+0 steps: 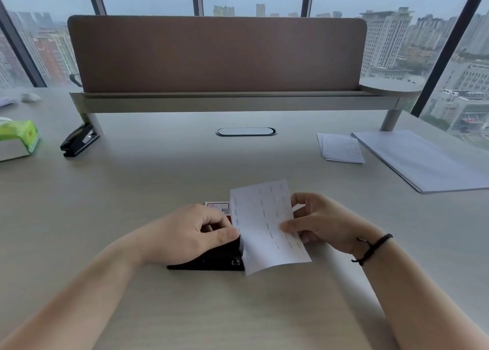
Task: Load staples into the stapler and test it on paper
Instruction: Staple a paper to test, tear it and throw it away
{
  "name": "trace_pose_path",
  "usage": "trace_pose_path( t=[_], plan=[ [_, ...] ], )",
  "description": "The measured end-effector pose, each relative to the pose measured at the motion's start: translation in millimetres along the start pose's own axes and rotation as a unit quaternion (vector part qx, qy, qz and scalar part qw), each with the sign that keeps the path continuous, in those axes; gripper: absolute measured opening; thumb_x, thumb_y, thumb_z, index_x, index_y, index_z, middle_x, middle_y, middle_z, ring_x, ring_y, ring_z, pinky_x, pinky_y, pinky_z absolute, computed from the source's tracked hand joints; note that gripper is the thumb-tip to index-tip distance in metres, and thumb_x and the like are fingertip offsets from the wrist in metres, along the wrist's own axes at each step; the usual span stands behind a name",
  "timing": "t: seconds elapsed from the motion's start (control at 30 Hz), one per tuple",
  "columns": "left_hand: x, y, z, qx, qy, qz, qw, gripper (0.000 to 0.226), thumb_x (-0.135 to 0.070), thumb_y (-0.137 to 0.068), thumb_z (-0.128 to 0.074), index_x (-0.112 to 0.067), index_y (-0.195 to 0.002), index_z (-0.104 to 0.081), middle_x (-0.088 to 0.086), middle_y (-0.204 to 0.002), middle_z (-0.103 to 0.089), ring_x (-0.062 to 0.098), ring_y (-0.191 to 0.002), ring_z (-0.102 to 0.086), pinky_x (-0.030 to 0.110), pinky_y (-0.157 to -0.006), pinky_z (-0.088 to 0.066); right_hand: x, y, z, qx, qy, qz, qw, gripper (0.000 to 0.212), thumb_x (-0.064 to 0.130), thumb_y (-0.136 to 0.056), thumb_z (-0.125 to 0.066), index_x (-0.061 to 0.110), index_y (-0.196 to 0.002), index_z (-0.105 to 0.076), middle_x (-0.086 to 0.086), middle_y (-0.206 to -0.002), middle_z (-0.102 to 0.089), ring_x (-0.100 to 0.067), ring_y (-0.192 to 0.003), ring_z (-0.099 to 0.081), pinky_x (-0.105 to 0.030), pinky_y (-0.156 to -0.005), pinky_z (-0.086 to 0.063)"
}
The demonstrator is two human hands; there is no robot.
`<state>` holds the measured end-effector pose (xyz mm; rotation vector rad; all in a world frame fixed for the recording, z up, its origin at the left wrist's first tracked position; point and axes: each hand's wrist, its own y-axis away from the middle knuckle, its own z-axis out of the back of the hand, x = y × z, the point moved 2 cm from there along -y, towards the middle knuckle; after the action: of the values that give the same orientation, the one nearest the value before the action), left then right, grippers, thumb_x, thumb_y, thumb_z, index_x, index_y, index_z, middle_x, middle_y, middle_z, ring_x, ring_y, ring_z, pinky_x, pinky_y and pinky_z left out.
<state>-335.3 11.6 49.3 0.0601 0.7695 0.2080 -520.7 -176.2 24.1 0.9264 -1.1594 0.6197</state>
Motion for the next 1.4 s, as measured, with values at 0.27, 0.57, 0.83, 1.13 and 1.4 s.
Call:
trace_pose_path(
  t=[0.27,0.57,0.83,1.13,1.4],
  plan=[
    [-7,-26,-9,-0.124,-0.092,-0.019,0.988,0.064,-0.075,-0.084,-0.041,-0.015,-0.061,-0.042,0.001,-0.053,-0.045,0.015,-0.052,-0.046,0.039,-0.057,-0.044,3,1,3,-0.037,0.049,0.009,0.998,0.036,-0.007,-0.082,-0.073,-0.012,-0.112,-0.053,-0.034,-0.105,-0.071,-0.034,-0.077,-0.072,-0.034,-0.060,-0.061],
    [-9,-38,-22,-0.147,-0.088,-0.015,0.985,0.068,-0.075,-0.082,-0.034,-0.014,-0.054,-0.026,-0.003,-0.046,-0.024,0.016,-0.048,-0.026,0.033,-0.054,-0.031,2,-3,-16,-0.060,0.077,0.021,0.995,0.025,-0.003,-0.082,-0.076,-0.001,-0.097,-0.057,-0.025,-0.091,-0.075,-0.031,-0.070,-0.075,-0.033,-0.058,-0.061],
    [-8,-42,-27,-0.143,-0.099,0.004,0.985,0.061,-0.058,-0.089,-0.050,-0.013,-0.053,-0.028,-0.004,-0.046,-0.024,0.017,-0.048,-0.027,0.032,-0.053,-0.030,4,-3,-24,-0.065,0.086,0.031,0.994,0.024,-0.002,-0.082,-0.076,0.006,-0.092,-0.056,-0.027,-0.091,-0.075,-0.032,-0.073,-0.076,-0.037,-0.061,-0.062],
    [-14,-39,-31,-0.122,-0.116,0.014,0.986,0.061,-0.048,-0.094,-0.052,-0.016,-0.050,-0.027,-0.004,-0.042,-0.027,0.016,-0.046,-0.029,0.031,-0.052,-0.028,4,-3,-24,-0.074,0.091,0.022,0.993,0.026,0.000,-0.082,-0.077,0.006,-0.095,-0.056,-0.025,-0.094,-0.076,-0.036,-0.082,-0.077,-0.045,-0.072,-0.064],
    [-18,-37,-33,-0.128,-0.128,0.020,0.983,0.058,-0.046,-0.097,-0.048,-0.015,-0.051,-0.030,-0.003,-0.048,-0.035,0.020,-0.053,-0.038,0.032,-0.056,-0.033,4,-3,-25,-0.073,0.096,0.023,0.992,0.025,0.000,-0.082,-0.077,0.005,-0.096,-0.056,-0.026,-0.093,-0.076,-0.038,-0.082,-0.076,-0.049,-0.074,-0.064]
  ],
)
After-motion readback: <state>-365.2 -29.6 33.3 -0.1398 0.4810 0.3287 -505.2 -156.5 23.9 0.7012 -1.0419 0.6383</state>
